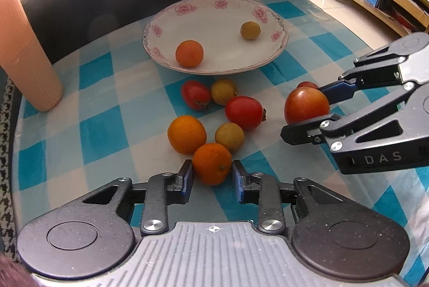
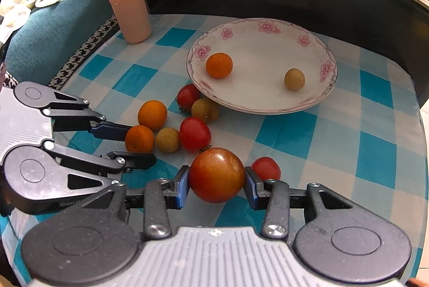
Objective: Organize fruits
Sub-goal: 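Close the right tool on the large red tomato while the left grasps a mandarin orange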
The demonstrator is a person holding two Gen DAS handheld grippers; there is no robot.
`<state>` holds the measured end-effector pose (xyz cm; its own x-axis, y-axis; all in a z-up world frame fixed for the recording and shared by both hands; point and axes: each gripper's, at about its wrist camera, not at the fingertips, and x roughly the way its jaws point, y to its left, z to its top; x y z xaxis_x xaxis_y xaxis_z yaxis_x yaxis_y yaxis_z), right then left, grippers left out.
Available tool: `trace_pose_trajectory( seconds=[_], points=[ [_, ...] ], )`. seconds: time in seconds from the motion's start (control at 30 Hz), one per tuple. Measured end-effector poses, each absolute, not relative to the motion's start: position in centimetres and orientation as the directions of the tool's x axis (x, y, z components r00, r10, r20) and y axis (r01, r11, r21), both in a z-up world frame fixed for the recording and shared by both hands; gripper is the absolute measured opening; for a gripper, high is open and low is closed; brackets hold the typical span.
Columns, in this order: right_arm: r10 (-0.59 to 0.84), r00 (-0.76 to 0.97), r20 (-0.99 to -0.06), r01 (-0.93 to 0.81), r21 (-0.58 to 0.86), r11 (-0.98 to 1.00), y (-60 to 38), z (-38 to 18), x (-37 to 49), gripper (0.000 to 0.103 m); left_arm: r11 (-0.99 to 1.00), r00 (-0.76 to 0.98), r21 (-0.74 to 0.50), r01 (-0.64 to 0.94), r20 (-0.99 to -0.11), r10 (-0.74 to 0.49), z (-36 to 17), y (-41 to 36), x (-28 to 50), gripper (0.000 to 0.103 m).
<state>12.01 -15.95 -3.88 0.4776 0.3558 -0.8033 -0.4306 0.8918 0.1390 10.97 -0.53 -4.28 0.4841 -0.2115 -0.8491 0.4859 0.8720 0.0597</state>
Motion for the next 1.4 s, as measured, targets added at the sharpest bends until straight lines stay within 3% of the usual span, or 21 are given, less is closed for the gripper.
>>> trace_pose_trajectory(
  seconds=[1.4],
  points=[
    [0.302, 0.607, -0.735, -0.332, 0.110, 0.937, -16.8, -0.7, 13.3, 0.055, 0.908, 0.578, 0.021, 0.418, -0.777, -0.248, -0.2, -1.8, 13.9, 0.037]
  ],
)
